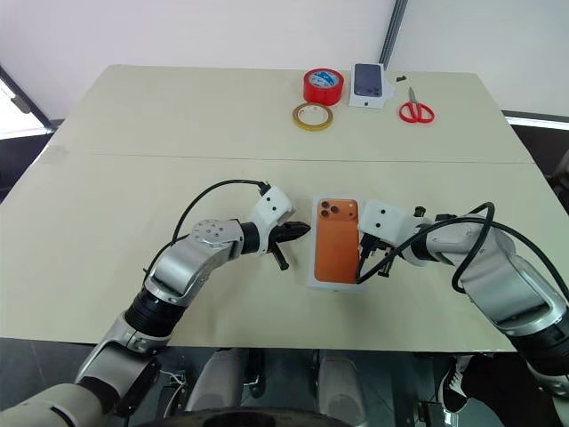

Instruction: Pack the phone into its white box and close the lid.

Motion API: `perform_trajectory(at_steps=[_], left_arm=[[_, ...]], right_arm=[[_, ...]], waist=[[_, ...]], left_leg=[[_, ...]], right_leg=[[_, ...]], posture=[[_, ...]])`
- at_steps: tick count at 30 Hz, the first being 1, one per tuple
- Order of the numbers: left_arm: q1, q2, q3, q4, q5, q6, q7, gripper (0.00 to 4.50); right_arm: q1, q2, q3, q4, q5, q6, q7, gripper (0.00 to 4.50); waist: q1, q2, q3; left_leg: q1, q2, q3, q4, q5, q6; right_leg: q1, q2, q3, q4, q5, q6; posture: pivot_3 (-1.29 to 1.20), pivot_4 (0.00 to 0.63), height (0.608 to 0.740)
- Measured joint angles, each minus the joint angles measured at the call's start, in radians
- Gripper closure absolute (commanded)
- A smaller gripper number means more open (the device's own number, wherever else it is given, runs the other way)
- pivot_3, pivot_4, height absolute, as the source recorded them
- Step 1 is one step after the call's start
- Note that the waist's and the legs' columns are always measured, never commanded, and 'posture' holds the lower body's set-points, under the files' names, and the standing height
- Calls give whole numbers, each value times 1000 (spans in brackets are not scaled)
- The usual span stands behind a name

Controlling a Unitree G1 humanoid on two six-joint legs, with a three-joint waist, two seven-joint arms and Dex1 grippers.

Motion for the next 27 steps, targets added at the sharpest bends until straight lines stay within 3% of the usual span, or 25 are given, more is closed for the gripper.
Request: perform_trajectory(at_steps=[12, 17, 22, 27], left_arm=[[0, 17, 10, 20, -5, 15, 3, 4500], [-10, 67, 86, 19, -27, 14, -14, 4500], [-103, 12, 127, 19, -67, 6, -18, 4500], [-162, -36, 41, 88, -37, -43, -31, 4500]], right_arm=[[-11, 5, -2, 31, -10, -31, 8, 4421], [16, -46, -113, 60, 14, -91, 58, 4421], [112, -47, -213, -15, 131, -104, 152, 4421], [175, -39, -218, -109, 179, -70, 146, 4421]], waist=[[0, 0, 0], [0, 0, 0], [14, 0, 0], [23, 0, 0]], left_leg=[[0, 0, 0, 0, 0, 0], [0, 0, 0, 0, 0, 0], [1, -1, -1, 1, 0, 0], [3, -3, 0, 1, 0, 0]], right_leg=[[0, 0, 0, 0, 0, 0], [0, 0, 0, 0, 0, 0], [2, 0, 0, 0, 0, 1], [3, 0, 0, 0, 0, 0]], posture=[[0, 150, 740], [0, 150, 740], [0, 150, 740], [0, 150, 740]])
